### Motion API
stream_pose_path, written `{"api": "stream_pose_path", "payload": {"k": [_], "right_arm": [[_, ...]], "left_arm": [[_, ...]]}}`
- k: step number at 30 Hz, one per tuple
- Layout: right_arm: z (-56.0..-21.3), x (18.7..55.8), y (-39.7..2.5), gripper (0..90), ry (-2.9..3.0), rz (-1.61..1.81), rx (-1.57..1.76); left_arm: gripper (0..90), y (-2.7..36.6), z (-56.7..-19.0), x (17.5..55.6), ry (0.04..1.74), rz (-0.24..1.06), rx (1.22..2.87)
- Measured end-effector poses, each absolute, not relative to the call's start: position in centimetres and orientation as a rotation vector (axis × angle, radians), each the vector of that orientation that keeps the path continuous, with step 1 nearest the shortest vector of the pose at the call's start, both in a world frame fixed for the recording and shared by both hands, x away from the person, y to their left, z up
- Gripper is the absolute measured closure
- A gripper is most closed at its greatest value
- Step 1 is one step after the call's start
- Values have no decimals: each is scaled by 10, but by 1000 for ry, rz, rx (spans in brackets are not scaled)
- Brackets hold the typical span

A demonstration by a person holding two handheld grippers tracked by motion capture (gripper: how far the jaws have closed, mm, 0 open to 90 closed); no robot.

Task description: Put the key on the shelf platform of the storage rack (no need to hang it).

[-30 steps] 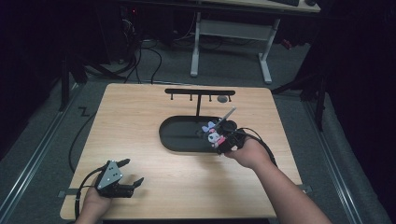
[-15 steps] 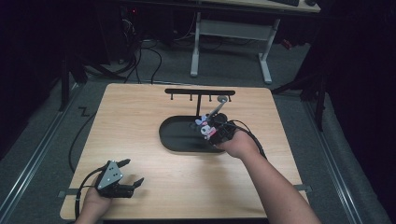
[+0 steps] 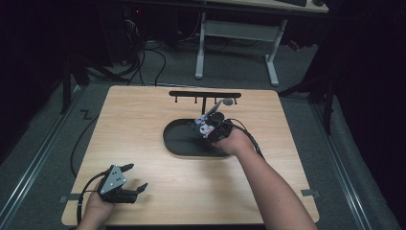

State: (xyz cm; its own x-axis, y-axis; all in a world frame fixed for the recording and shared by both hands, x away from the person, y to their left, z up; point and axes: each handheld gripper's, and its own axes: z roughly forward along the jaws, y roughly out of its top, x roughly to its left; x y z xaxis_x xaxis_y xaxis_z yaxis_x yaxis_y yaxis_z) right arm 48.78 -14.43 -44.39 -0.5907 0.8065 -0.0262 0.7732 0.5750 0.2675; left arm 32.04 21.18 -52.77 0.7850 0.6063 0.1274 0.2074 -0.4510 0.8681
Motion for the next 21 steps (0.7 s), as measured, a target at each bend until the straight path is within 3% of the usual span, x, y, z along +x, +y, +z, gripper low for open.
{"api": "stream_pose_path", "payload": {"k": [21], "right_arm": [[-468,486,-152,473,2688,254,1391]], "left_arm": [[153,211,-528,321,599,522,2037]]}}
